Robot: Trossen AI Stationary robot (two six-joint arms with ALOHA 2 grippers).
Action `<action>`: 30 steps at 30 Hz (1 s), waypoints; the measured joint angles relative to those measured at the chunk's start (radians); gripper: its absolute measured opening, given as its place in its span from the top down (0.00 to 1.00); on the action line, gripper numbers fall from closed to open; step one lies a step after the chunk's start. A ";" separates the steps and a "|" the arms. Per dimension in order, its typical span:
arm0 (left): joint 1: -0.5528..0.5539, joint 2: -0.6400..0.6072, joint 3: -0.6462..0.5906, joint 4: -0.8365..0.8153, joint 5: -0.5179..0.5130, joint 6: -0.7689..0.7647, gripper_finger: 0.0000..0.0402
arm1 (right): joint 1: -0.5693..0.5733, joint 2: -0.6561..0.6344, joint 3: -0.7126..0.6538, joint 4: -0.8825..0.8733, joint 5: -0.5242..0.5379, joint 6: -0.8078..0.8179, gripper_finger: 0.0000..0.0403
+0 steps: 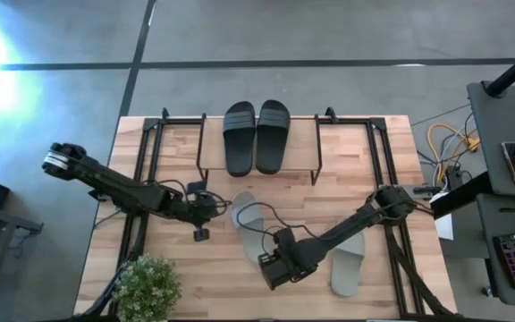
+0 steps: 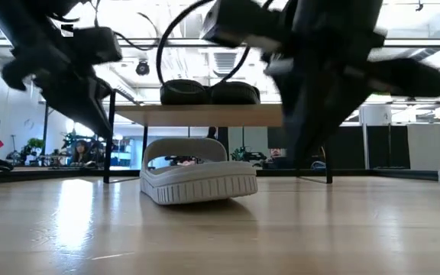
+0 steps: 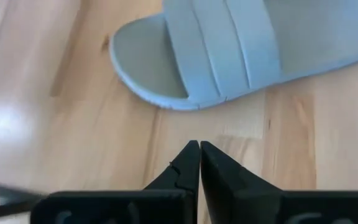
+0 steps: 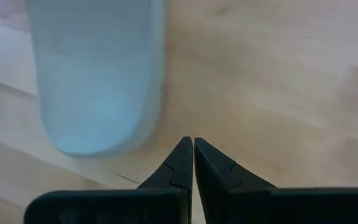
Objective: Pick and place slides into the shelf
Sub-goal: Move the left white slide to the center of the table, then move the right white slide to the center of the table
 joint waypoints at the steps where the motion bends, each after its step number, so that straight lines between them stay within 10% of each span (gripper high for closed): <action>1: -0.004 -0.028 0.000 -0.023 0.001 -0.002 1.00 | -0.006 0.000 -0.019 0.045 0.000 -0.007 0.98; 19: -0.040 -0.303 -0.002 -0.095 -0.008 0.001 1.00 | -0.119 0.002 -0.082 0.346 0.041 -0.239 0.98; 30: -0.040 -0.277 -0.004 -0.132 -0.005 0.001 1.00 | -0.098 -0.015 -0.028 -0.003 0.060 -0.086 0.98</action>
